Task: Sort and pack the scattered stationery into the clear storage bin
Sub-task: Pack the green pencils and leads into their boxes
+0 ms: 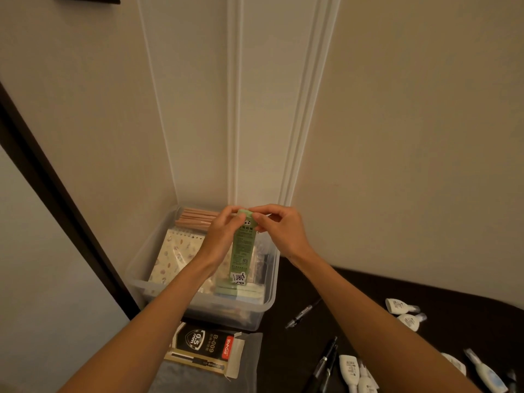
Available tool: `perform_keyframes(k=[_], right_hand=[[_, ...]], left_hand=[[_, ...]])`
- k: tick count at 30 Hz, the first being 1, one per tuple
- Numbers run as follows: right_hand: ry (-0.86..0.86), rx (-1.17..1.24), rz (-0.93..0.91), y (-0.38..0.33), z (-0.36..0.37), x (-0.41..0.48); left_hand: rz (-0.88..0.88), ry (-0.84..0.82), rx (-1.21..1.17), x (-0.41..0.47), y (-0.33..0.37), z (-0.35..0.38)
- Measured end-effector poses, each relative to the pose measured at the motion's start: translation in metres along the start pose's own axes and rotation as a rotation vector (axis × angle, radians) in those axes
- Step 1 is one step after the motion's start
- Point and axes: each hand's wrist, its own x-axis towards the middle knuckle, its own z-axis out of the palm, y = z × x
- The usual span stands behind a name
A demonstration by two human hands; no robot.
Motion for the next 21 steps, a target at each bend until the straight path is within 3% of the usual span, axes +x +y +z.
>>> perform_keyframes(k=[8, 15, 21], right_hand=[[-0.031, 0.013, 0.005, 0.002, -0.004, 0.001], [-0.05, -0.039, -0.028, 0.003, -0.004, 0.005], [-0.04, -0.145, -0.086, 0.003, -0.003, 0.004]], left_hand=[[0.247, 0.062, 0.372, 0.004, 0.013, -0.014], [0.263, 0.019, 0.46, 0.009, 0.021, -0.019], [0.396, -0.059, 0.577, 0.01, 0.018, -0.026]])
